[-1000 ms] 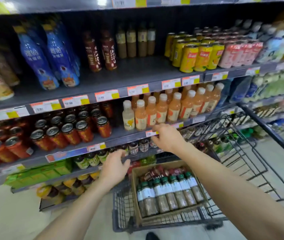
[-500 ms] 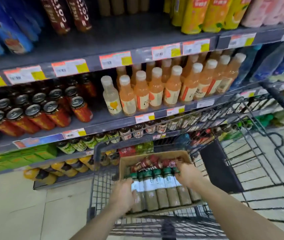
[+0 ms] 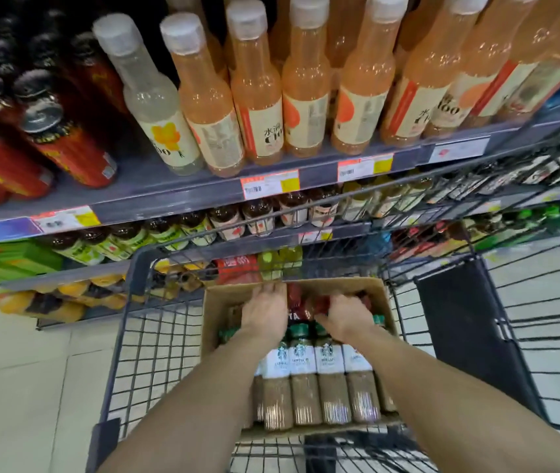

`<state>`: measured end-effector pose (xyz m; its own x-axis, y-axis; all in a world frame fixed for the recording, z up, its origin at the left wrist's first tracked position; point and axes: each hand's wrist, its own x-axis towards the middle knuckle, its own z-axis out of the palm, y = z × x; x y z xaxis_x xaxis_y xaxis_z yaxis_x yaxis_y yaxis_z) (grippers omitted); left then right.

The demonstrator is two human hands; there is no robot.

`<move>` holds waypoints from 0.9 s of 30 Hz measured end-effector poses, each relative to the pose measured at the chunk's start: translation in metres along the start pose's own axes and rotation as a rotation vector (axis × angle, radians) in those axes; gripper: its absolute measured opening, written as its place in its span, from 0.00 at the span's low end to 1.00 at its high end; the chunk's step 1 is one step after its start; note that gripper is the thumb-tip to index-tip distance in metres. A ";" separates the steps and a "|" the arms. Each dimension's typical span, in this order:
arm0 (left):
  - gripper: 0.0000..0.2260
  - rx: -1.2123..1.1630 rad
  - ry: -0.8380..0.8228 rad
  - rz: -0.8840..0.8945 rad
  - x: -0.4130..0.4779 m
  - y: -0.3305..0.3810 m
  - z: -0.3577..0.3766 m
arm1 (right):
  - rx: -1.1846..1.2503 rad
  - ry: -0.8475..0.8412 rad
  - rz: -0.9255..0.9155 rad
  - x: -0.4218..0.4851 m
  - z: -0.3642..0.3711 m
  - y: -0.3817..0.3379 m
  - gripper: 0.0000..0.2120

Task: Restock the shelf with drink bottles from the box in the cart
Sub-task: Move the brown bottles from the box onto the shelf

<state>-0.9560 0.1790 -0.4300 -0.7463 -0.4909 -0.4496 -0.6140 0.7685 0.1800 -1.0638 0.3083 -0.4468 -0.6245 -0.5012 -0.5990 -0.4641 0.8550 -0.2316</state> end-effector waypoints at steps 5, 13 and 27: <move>0.26 -0.010 0.039 -0.012 0.016 0.004 0.013 | 0.066 -0.016 -0.034 0.011 0.005 0.006 0.24; 0.26 0.033 0.101 0.021 -0.004 -0.014 -0.005 | 0.263 0.058 -0.155 -0.007 -0.014 -0.009 0.22; 0.19 -0.468 0.504 -0.051 -0.128 -0.042 -0.120 | 0.487 0.274 -0.251 -0.118 -0.108 -0.053 0.19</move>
<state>-0.8656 0.1602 -0.2747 -0.6726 -0.7395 -0.0265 -0.6134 0.5371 0.5791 -1.0337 0.3076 -0.2812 -0.7022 -0.6562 -0.2764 -0.3183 0.6364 -0.7026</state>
